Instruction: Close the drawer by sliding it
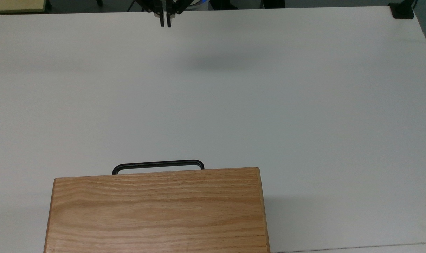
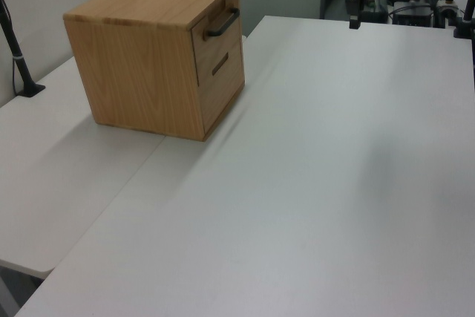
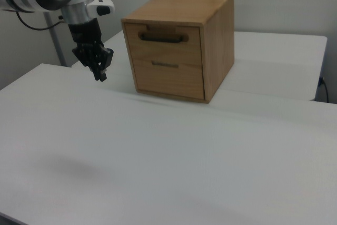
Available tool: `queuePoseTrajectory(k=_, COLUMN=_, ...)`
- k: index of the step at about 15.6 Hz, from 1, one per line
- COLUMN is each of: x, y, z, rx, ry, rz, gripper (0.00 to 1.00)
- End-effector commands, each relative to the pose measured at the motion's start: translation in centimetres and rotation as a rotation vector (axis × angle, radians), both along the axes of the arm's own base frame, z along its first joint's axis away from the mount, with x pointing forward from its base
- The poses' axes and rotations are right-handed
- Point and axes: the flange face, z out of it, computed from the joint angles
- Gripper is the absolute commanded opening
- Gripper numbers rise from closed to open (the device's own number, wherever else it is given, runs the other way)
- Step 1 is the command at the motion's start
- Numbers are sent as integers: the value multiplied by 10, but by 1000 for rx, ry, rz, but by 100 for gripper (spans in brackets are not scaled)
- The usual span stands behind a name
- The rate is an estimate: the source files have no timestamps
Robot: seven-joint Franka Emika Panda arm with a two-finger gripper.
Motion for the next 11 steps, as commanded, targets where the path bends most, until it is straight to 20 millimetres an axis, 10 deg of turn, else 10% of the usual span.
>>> queuePoseTrajectory(k=1, x=-13, y=3, z=0, rx=14, ry=27, rz=23, gripper=75)
queuePoseTrajectory(k=2, x=-12, y=4, z=-1, rx=15, ry=28, rz=12, gripper=100)
queuePoseTrajectory(k=11, x=-10, y=2, z=-1, rx=0, ry=21, rz=12, gripper=100)
